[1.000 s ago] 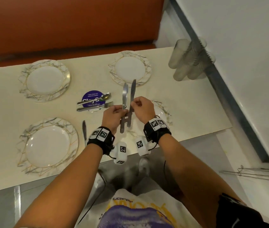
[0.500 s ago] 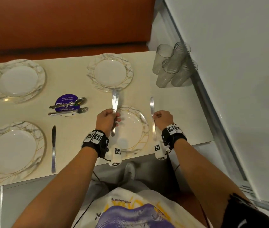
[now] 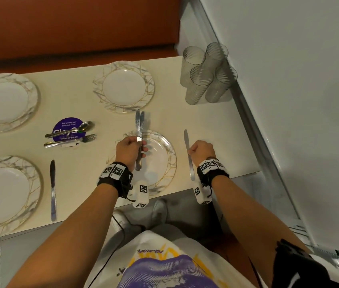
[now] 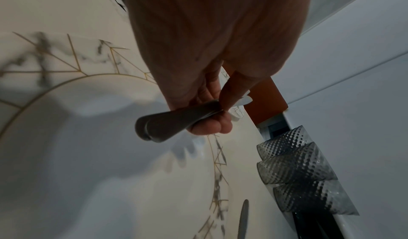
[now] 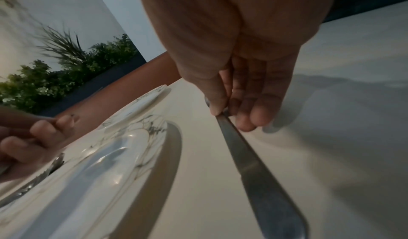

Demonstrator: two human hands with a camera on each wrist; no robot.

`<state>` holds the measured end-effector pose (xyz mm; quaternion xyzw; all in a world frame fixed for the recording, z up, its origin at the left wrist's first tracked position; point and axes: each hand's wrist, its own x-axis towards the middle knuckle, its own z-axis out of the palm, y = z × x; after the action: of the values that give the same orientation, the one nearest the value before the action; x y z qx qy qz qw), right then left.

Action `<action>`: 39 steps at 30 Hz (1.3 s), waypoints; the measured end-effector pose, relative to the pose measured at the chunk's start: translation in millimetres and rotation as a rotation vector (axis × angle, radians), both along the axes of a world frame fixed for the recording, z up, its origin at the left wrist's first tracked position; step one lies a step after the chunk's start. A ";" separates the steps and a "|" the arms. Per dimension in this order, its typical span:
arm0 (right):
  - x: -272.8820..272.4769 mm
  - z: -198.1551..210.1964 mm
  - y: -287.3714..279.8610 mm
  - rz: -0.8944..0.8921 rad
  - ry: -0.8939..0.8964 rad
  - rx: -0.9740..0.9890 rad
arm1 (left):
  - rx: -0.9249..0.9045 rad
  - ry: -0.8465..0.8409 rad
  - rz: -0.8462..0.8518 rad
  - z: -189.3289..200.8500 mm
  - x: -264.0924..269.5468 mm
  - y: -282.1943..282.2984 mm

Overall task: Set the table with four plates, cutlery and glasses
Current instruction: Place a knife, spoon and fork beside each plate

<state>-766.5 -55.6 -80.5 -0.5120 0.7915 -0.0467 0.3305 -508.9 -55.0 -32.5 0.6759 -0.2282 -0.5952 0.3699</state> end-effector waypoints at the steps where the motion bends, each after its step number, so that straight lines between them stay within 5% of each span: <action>1: -1.6 1.7 -0.1 0.022 0.032 0.004 | -0.001 -0.001 -0.005 -0.3 0.1 0.3; 10: -14.0 -8.9 7.4 0.259 -0.009 -0.084 | -0.013 -0.007 0.018 1.7 0.4 4.4; 39: 5.5 -14.2 20.2 0.348 -0.041 -0.115 | -0.069 0.011 0.015 7.6 1.6 26.1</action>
<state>-761.0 -35.5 -94.8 -0.6581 0.6802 -0.0441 0.3198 -507.2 -28.9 -24.9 0.6612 -0.2416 -0.5878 0.3986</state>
